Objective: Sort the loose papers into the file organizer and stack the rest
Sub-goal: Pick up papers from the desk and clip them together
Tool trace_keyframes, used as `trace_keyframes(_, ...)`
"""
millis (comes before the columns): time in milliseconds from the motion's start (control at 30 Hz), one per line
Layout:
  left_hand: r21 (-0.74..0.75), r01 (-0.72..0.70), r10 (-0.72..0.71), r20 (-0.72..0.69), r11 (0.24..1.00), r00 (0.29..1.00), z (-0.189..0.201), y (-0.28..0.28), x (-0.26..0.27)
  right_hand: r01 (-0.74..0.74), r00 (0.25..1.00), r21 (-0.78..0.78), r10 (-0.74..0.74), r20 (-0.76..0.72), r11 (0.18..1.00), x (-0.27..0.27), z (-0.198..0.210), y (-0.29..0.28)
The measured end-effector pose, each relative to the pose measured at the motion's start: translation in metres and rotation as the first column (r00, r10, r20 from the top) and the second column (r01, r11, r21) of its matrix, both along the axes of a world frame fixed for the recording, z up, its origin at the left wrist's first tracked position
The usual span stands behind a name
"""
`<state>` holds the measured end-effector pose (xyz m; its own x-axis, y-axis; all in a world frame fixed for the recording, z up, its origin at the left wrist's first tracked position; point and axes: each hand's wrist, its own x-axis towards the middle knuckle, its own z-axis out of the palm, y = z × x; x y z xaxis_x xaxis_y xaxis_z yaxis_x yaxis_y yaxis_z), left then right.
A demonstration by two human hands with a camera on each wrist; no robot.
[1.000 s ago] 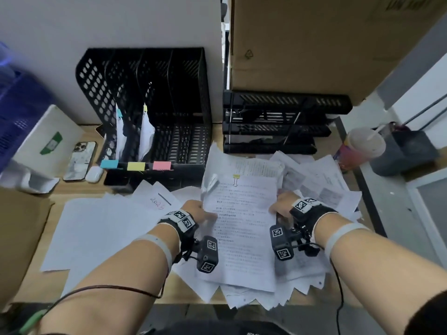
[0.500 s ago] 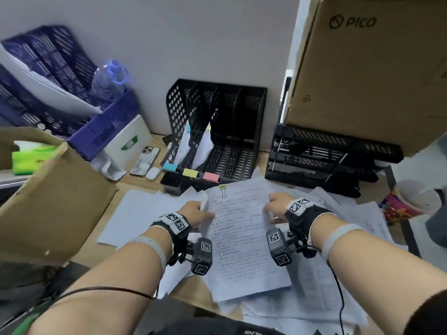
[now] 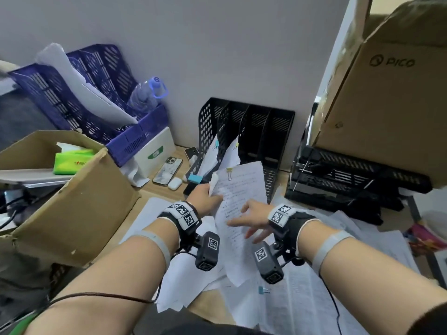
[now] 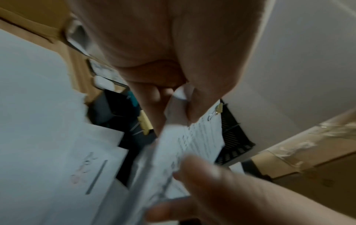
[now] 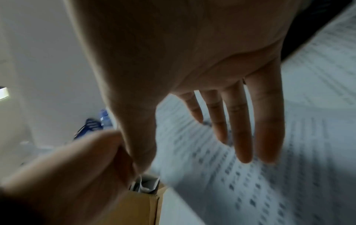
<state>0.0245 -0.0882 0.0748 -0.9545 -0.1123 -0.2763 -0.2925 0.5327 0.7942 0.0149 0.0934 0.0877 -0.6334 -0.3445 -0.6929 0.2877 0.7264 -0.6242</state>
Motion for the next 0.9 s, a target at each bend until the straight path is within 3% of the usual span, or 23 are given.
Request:
trace_keyframes(67,0.009,0.049,-0.048,-0.070,0.999,0.996,0.015,0.009,-0.012,0.034,0.999,0.003,-0.034,-0.034,0.999,0.000,0.007,-0.017)
trace_keyframes(200,-0.010,0.156,-0.156,-0.166,0.988,0.974,0.037,0.020,-0.033,0.247,0.943,-0.007,-0.243,-0.226,0.969,-0.012,0.019,-0.035)
trace_keyframes(367,0.298,0.294,-0.231,-0.228,0.908,0.946,0.053,0.030,-0.052,0.367,0.861,-0.024,-0.350,-0.368,0.930,-0.035,0.041,-0.028)
trace_keyframes(533,0.315,0.360,-0.313,-0.190,0.878,0.931,0.039,0.015,-0.076,0.443,0.824,-0.020,-0.416,-0.384,0.896,-0.057,0.044,-0.017)
trace_keyframes(600,0.224,0.328,-0.292,-0.178,0.918,0.940,0.025,0.008,-0.089,0.494,0.798,-0.080,-0.488,-0.353,0.866,-0.064,0.040,-0.011)
trace_keyframes(700,-0.075,0.320,-0.328,-0.125,0.944,0.937,0.003,0.001,-0.108,0.515,0.800,-0.096,-0.518,-0.303,0.852,-0.069,0.049,-0.011)
trace_keyframes(767,-0.292,0.356,-0.380,-0.028,0.888,0.924,-0.006,-0.002,-0.117,0.537,0.797,-0.128,-0.551,-0.246,0.834,-0.069,0.058,-0.015)
trace_keyframes(900,-0.438,0.435,-0.435,0.108,0.787,0.894,-0.022,-0.007,-0.131,0.556,0.787,-0.245,-0.598,-0.151,0.794,-0.064,0.072,-0.022)
